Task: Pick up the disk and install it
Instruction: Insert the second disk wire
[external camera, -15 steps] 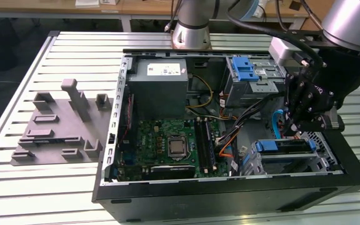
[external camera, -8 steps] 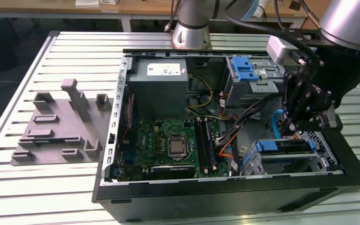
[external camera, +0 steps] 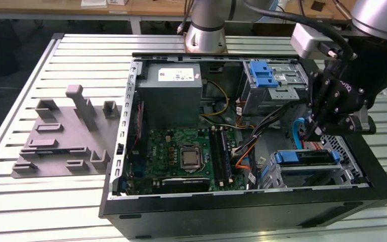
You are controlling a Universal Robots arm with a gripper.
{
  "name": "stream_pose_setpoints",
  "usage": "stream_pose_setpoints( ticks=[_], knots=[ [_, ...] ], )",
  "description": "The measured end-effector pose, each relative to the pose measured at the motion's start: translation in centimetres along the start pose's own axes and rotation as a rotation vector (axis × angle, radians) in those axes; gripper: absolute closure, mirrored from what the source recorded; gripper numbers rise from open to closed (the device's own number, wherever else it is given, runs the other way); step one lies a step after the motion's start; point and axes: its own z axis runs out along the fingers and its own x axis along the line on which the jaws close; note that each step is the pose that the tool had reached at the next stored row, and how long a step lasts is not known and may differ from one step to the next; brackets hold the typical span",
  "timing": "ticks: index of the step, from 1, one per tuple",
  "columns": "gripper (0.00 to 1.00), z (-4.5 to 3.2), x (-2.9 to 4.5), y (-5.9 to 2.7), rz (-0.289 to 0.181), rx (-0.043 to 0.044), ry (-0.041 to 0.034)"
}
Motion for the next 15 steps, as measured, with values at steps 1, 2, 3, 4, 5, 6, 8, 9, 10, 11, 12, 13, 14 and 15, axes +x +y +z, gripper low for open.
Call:
stream_pose_setpoints(
  ticks=[1,2,3,4,5,6,8,9,10,11,12,13,14,15],
  knots=[
    [0.89,-0.15,-0.01,0.00,0.000,0.0000,0.0000],
    [0.89,-0.29,-0.03,0.01,0.000,0.0000,0.0001],
    [0.89,-0.42,-0.07,0.01,0.000,0.0000,0.0000],
    [0.89,-0.52,-0.13,0.02,0.000,0.0000,-0.0001],
    [0.89,-0.59,-0.21,0.02,0.000,0.0000,-0.0002],
    [0.89,-0.65,-0.34,0.03,0.000,0.0000,0.0001],
    [0.89,-0.71,-0.63,0.04,0.000,0.0000,0.0000],
    [0.89,-0.73,-0.81,0.05,0.000,0.0000,0.0000],
    [0.89,-0.75,-1.00,0.06,0.000,-0.0001,0.0001],
    [0.89,-0.78,-1.19,0.07,0.000,0.0000,0.0001],
    [0.89,-0.80,-1.44,0.08,0.000,0.0000,0.0000],
    [0.89,-0.83,-1.67,0.09,0.000,0.0000,0.0000],
    [0.89,-0.86,-1.87,0.10,0.000,0.0000,0.0001],
    [0.89,-0.94,-2.02,0.11,0.000,0.0000,0.0001]
  ],
)
